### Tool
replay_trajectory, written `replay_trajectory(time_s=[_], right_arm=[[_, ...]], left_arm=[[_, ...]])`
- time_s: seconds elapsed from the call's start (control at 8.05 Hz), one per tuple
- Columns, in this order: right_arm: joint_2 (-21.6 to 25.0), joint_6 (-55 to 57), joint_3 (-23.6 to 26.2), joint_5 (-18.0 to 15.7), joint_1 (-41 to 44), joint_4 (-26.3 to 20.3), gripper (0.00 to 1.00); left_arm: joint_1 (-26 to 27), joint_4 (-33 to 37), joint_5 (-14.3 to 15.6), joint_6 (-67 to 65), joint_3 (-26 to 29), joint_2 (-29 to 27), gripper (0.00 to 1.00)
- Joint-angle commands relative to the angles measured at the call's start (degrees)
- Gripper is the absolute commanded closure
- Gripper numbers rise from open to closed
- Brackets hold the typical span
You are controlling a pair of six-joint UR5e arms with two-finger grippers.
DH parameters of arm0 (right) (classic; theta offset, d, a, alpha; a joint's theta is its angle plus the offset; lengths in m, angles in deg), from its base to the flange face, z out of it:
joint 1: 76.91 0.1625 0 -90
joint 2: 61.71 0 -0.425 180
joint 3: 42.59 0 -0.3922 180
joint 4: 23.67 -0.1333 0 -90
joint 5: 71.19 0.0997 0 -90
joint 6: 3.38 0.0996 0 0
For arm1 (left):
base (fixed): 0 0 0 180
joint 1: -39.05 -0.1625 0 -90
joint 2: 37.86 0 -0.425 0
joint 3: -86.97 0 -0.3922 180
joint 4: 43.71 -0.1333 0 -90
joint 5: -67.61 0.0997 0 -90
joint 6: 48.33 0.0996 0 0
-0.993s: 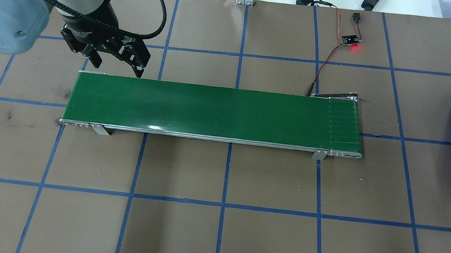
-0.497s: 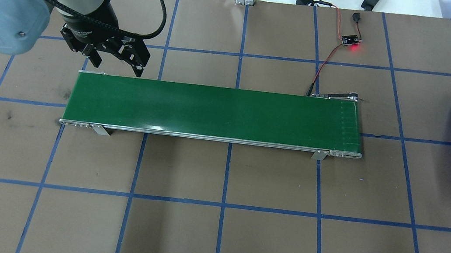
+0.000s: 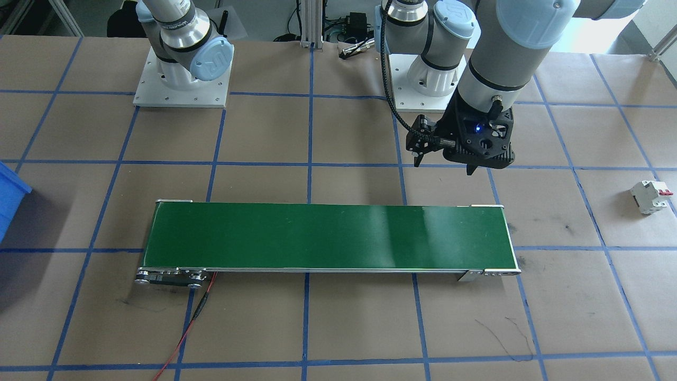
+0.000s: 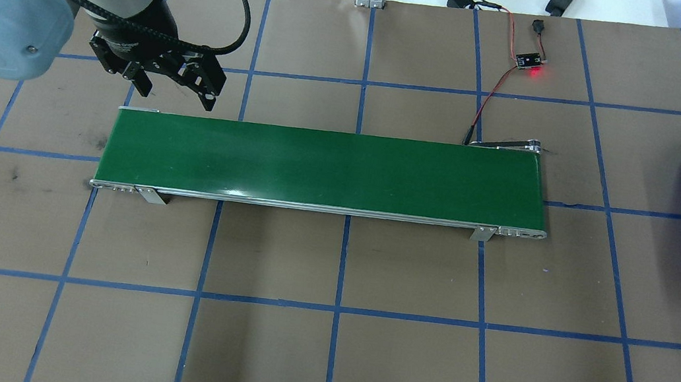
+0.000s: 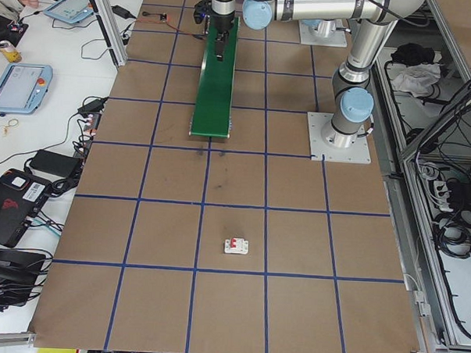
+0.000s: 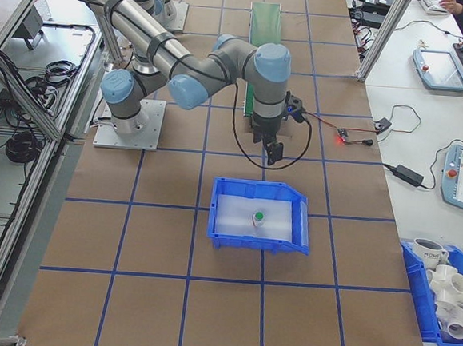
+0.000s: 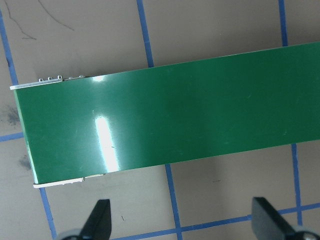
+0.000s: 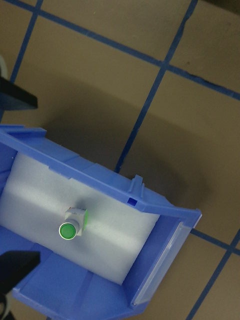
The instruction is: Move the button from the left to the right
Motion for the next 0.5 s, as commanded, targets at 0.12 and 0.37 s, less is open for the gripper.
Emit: replay_trajectory(time_s=[0.12, 0.37], right_arm=[[7.66, 21.70, -0.31, -0.16, 13.85, -8.72, 0.00], [8.28, 36.40, -0.48, -0.07, 25.26, -11.54, 0.00]], left_arm=[[0.00, 0.25, 0.06, -0.15, 0.36, 0.95, 0.00], [0.00, 1.39, 0.15, -0.15, 0.36, 1.82, 0.00]])
